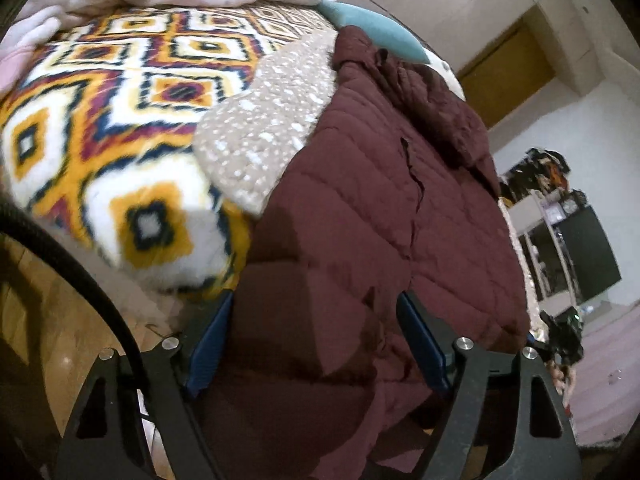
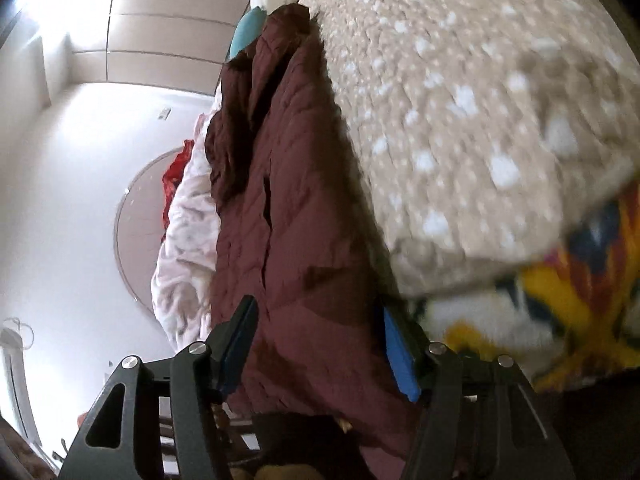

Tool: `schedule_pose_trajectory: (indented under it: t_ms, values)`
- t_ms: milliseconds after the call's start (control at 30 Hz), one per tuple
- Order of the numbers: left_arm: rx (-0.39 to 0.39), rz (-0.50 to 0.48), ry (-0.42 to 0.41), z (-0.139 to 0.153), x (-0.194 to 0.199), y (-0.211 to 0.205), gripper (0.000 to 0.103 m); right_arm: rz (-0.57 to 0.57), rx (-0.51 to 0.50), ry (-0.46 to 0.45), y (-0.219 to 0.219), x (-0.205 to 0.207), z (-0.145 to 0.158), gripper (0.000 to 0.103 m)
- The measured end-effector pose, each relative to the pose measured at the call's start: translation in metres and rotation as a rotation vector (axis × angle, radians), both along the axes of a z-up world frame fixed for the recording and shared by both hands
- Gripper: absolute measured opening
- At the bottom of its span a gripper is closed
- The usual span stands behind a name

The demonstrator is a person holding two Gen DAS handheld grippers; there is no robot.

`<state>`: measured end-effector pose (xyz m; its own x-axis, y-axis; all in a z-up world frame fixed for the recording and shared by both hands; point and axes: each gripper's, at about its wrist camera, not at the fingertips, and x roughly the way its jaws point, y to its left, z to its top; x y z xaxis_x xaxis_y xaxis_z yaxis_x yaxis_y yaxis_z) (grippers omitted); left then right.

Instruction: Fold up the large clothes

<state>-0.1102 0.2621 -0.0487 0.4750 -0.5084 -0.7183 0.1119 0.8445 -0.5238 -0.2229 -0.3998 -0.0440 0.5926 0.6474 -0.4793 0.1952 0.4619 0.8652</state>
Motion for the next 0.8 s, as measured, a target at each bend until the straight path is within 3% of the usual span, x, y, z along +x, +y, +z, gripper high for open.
schedule_pose_trajectory:
  t_ms: [200,367,533,667,700,767,800]
  values:
    - [0.065,-0.009,-0.011,-0.007,-0.022,-0.008,0.08,0.07,-0.01,-0.013,0.019,-0.024,-0.01,0.07]
    - [0.029,-0.016,0.02,-0.018,-0.026,-0.004,0.08,0.159,-0.059,0.048,0.04,-0.034,-0.028,0.074]
    - [-0.013,0.001,0.02,-0.019,-0.027,-0.003,0.082,0.157,-0.084,0.08,0.05,-0.034,-0.043,0.074]
    - [0.011,-0.031,0.033,-0.02,-0.032,-0.015,0.082,0.235,-0.208,0.116,0.073,-0.033,-0.049,0.077]
    - [0.019,-0.037,0.039,-0.019,-0.033,-0.018,0.079,0.256,-0.234,0.125,0.082,-0.032,-0.049,0.077]
    - [0.038,-0.037,0.055,-0.017,-0.035,-0.021,0.057,0.305,-0.291,0.139,0.097,-0.03,-0.049,0.076]
    - [0.062,-0.031,0.064,-0.015,-0.035,-0.021,0.041,0.327,-0.315,0.141,0.103,-0.03,-0.048,0.071]
